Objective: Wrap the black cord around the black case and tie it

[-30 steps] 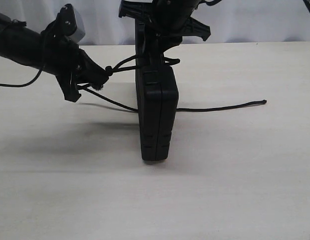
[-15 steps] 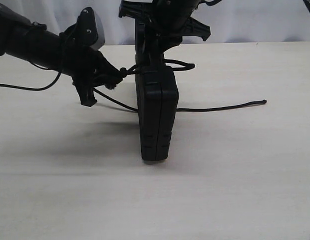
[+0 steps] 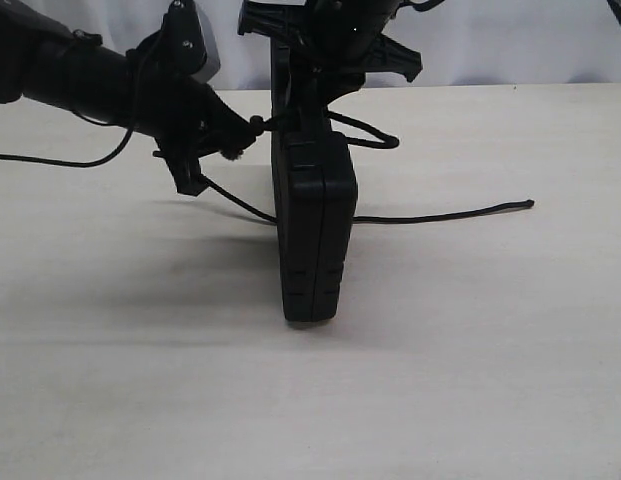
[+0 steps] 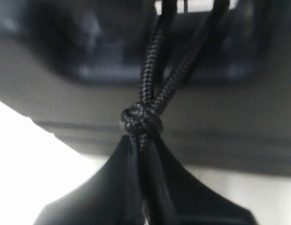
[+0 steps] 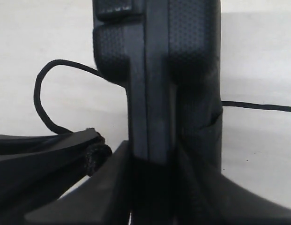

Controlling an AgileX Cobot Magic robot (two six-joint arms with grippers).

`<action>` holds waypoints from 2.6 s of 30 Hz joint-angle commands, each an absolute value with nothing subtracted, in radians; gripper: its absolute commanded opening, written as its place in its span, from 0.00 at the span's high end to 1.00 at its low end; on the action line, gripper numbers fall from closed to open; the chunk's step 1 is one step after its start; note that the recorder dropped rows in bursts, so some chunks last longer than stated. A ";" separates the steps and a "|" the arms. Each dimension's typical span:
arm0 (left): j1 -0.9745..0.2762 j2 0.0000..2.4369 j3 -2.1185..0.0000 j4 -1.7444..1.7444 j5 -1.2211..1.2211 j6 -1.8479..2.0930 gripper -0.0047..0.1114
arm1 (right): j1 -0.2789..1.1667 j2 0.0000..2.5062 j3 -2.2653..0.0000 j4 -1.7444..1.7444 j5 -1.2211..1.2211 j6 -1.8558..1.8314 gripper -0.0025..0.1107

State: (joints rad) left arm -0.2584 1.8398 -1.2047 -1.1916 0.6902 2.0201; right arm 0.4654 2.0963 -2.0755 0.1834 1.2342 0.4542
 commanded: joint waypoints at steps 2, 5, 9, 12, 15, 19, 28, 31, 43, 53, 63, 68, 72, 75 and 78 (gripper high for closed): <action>-0.268 1.833 -1.223 -1.251 0.743 2.029 0.96 | 0.467 2.085 -2.081 0.201 1.221 0.460 0.94; -0.268 1.833 -1.223 -1.251 0.771 2.029 0.96 | 0.467 2.085 -2.081 0.201 1.221 0.460 0.94; -0.268 1.833 -1.223 -1.272 0.841 2.041 0.96 | 0.467 2.085 -2.081 0.201 1.221 0.460 0.94; -0.268 1.833 -1.223 -1.274 0.847 2.041 0.96 | 0.467 2.085 -2.081 0.201 1.221 0.460 0.94; -0.268 1.833 -1.223 -1.314 0.864 2.041 0.96 | 0.467 2.085 -2.081 0.201 1.221 0.460 0.94; -0.268 1.833 -1.223 -1.407 0.884 2.041 0.96 | 0.467 2.085 -2.081 0.201 1.221 0.460 0.94; -0.268 1.833 -1.223 -1.397 0.926 2.012 0.81 | 0.467 2.085 -2.081 0.201 1.221 0.460 0.94; -0.268 1.833 -1.223 -1.397 0.928 2.012 0.57 | 0.467 2.085 -2.081 0.201 1.221 0.460 0.94; -0.268 1.822 -1.223 -1.249 0.895 1.965 0.50 | 0.467 2.085 -2.081 0.201 1.221 0.460 0.94; -0.268 1.746 -1.223 -1.042 0.909 1.840 0.50 | 0.467 2.085 -2.081 0.201 1.221 0.460 0.94; -0.268 1.773 -1.221 -0.947 0.897 1.797 0.50 | 0.467 2.085 -2.081 0.201 1.221 0.460 0.94; -0.268 1.786 -1.221 -0.947 0.857 1.797 0.50 | 0.467 2.085 -2.081 0.201 1.221 0.460 0.94; -0.268 1.786 -1.221 -0.947 0.846 1.797 0.65 | 0.467 2.085 -2.081 0.201 1.221 0.460 0.94; -0.268 1.786 -1.221 -0.953 0.849 1.797 0.79 | 0.467 2.085 -2.081 0.201 1.221 0.460 0.94; -0.268 1.786 -1.221 -1.004 0.849 1.797 0.92 | 0.467 2.085 -2.081 0.201 1.221 0.460 0.94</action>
